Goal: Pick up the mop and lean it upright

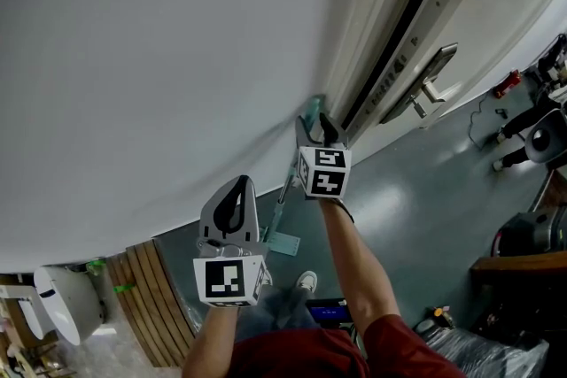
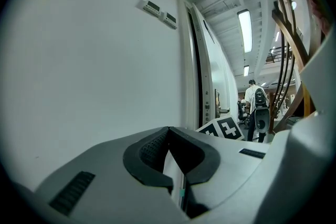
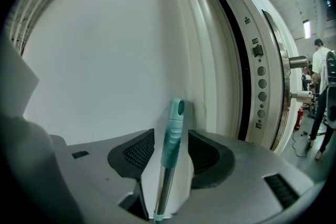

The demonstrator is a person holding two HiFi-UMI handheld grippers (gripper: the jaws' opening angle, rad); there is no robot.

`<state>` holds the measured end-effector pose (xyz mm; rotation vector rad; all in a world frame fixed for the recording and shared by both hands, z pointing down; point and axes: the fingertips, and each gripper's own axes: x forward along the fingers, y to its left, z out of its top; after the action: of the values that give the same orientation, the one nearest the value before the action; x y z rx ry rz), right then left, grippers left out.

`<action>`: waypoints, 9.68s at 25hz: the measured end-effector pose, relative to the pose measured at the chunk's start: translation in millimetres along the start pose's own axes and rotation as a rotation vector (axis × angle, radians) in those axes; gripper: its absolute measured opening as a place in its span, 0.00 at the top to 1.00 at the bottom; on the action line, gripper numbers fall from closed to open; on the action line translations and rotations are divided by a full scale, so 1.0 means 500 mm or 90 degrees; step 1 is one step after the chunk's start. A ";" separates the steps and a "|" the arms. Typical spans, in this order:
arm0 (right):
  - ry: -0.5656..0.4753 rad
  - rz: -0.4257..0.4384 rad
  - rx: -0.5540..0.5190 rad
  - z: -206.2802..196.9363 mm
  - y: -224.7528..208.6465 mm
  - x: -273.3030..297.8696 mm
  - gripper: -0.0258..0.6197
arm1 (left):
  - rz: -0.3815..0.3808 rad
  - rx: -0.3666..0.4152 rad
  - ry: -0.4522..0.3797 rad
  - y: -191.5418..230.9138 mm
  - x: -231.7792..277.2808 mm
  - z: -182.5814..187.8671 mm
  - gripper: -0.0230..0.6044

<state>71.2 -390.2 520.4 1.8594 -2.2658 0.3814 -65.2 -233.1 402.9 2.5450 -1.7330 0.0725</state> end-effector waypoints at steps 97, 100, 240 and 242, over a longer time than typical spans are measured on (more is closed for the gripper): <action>-0.196 0.084 -0.116 0.083 0.220 -0.458 0.80 | 0.015 0.017 -0.047 0.011 -0.100 0.038 0.94; -0.202 0.073 -0.102 0.107 0.200 -0.470 0.80 | 0.007 0.019 -0.055 0.001 -0.097 0.049 0.94; -0.057 0.181 -0.113 0.039 0.270 -0.043 0.79 | 0.129 0.000 -0.044 0.099 -0.129 0.032 0.94; -0.054 0.179 -0.113 0.041 0.270 -0.038 0.79 | 0.128 0.000 -0.043 0.100 -0.130 0.033 0.94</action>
<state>-57.0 -354.3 484.4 1.5026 -2.5327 0.1353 -135.4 -192.1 382.8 2.3913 -2.0088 -0.0039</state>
